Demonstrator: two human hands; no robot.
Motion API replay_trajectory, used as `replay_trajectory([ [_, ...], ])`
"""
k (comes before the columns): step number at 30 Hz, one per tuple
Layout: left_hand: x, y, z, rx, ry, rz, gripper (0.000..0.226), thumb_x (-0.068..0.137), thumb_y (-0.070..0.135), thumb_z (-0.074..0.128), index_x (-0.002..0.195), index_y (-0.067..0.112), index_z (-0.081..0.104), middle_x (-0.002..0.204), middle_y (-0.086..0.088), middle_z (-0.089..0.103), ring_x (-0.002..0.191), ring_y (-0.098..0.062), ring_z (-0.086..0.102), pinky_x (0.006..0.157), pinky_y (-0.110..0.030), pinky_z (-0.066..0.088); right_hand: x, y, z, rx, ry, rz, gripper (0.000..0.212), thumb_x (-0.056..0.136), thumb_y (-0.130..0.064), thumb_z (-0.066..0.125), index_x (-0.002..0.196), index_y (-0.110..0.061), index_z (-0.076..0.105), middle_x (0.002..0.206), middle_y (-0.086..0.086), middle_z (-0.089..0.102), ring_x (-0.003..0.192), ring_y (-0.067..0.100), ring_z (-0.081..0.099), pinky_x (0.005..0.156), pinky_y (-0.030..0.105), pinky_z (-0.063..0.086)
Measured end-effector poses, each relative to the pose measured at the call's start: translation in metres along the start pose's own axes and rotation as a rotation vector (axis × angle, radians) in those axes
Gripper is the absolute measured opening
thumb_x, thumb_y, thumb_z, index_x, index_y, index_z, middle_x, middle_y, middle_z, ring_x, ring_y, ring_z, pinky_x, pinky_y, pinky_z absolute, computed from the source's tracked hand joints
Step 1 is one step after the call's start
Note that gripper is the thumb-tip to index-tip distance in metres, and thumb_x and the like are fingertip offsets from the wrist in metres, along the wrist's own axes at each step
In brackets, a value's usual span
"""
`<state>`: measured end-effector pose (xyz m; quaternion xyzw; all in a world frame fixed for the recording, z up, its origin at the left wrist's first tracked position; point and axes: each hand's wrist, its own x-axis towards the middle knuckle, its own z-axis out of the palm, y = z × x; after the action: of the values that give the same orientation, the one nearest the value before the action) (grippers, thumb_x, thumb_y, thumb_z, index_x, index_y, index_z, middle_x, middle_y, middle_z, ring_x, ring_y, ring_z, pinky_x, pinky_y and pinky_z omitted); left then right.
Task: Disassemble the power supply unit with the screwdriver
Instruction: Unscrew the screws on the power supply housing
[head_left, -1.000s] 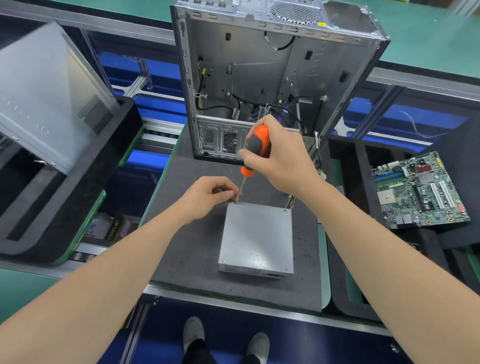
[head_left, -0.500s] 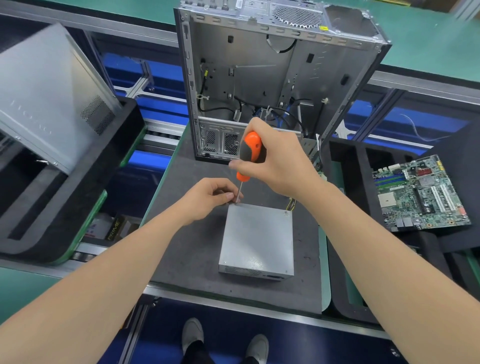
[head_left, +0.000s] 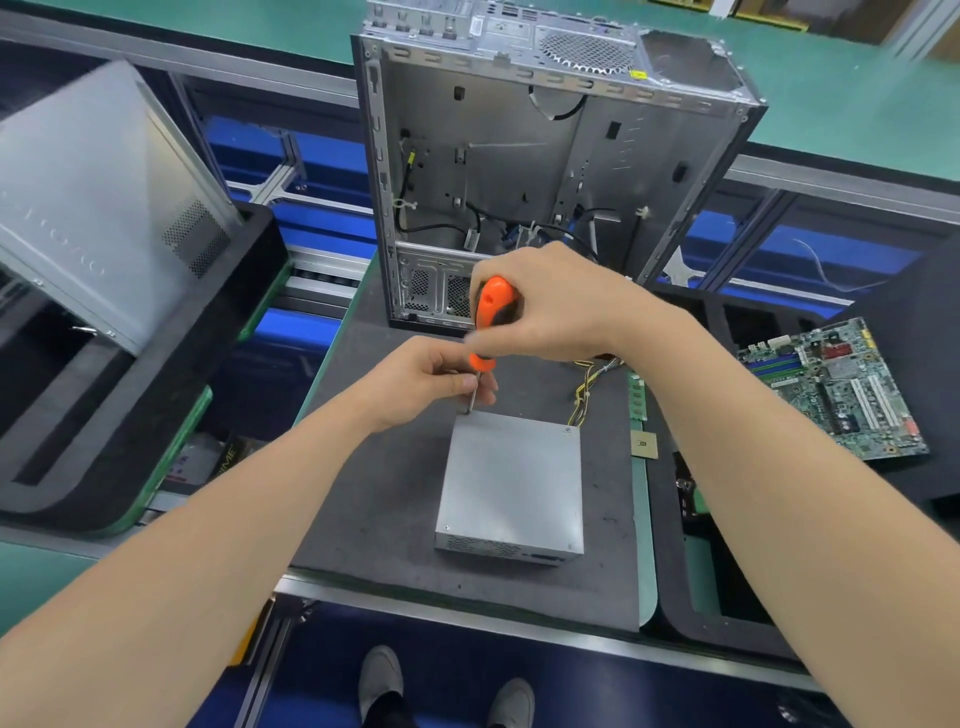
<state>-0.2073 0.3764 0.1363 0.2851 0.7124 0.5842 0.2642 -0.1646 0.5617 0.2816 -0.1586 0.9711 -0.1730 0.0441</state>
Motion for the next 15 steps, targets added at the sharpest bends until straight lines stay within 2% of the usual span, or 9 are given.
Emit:
replay_trajectory([
  [2,0.001,0.001,0.003,0.011,0.038,-0.006,0.020,0.101,-0.014,0.054,0.103,-0.005,0.072,0.101,-0.024,0.076,0.091,-0.024,0.075,0.082,-0.028,0.058,0.004,-0.010,0.004,-0.125,0.101,0.115,0.053,0.082,-0.064,0.063,0.071,-0.013,0.060,0.060,0.001,0.061,0.059,0.013,0.059,0.054,0.033,0.050],
  [3,0.002,0.001,0.004,0.014,0.046,-0.007,0.020,0.100,-0.015,0.055,0.102,-0.005,0.072,0.100,-0.025,0.075,0.089,-0.024,0.074,0.081,-0.029,0.058,0.006,-0.015,0.006,-0.162,0.121,0.173,0.054,0.083,-0.062,0.062,0.066,-0.012,0.055,0.057,0.004,0.059,0.054,0.017,0.058,0.050,0.031,0.050],
  [4,0.003,0.000,0.004,0.008,0.048,-0.009,0.020,0.100,-0.016,0.055,0.101,-0.005,0.072,0.098,-0.024,0.075,0.088,-0.025,0.074,0.080,-0.030,0.058,0.010,-0.018,0.008,-0.152,0.107,0.224,0.049,0.084,-0.055,0.064,0.065,-0.012,0.052,0.057,0.006,0.060,0.050,0.020,0.059,0.048,0.030,0.050],
  [6,0.003,-0.002,0.002,-0.016,0.041,-0.014,0.020,0.098,-0.015,0.058,0.100,-0.003,0.074,0.095,-0.017,0.077,0.089,-0.027,0.075,0.079,-0.032,0.060,0.014,-0.021,0.008,-0.091,0.017,0.250,0.031,0.083,-0.038,0.068,0.075,-0.009,0.059,0.061,0.004,0.064,0.047,0.023,0.061,0.047,0.030,0.051],
  [8,0.003,-0.005,-0.003,-0.052,0.035,-0.014,0.018,0.096,-0.014,0.063,0.101,-0.001,0.075,0.094,-0.013,0.078,0.088,-0.025,0.075,0.080,-0.032,0.060,0.014,-0.021,0.002,-0.082,-0.084,0.174,0.022,0.078,-0.033,0.074,0.087,-0.013,0.069,0.069,-0.004,0.065,0.060,0.020,0.061,0.053,0.031,0.050],
  [10,0.002,-0.008,-0.005,-0.064,0.021,-0.010,0.016,0.095,-0.011,0.067,0.104,0.000,0.075,0.095,-0.013,0.078,0.089,-0.022,0.075,0.082,-0.031,0.060,0.012,-0.021,-0.007,-0.076,-0.171,0.085,0.013,0.074,-0.027,0.079,0.086,-0.028,0.073,0.076,-0.012,0.069,0.075,0.011,0.065,0.064,0.032,0.055],
  [13,0.003,-0.014,-0.005,0.047,0.037,-0.019,0.016,0.095,-0.004,0.071,0.103,0.008,0.078,0.100,-0.003,0.081,0.098,-0.018,0.076,0.092,-0.030,0.058,0.008,-0.019,-0.013,-0.093,-0.284,0.042,0.024,0.070,-0.012,0.074,0.080,-0.033,0.076,0.076,-0.016,0.073,0.077,0.000,0.066,0.068,0.030,0.057],
  [15,0.000,-0.021,-0.006,0.145,0.035,-0.050,0.020,0.098,0.002,0.071,0.108,0.018,0.078,0.109,0.000,0.080,0.107,-0.016,0.074,0.101,-0.032,0.056,0.007,-0.012,-0.014,-0.154,-0.282,0.068,0.032,0.066,-0.003,0.068,0.075,-0.032,0.077,0.072,-0.016,0.073,0.075,0.003,0.067,0.066,0.030,0.058],
])
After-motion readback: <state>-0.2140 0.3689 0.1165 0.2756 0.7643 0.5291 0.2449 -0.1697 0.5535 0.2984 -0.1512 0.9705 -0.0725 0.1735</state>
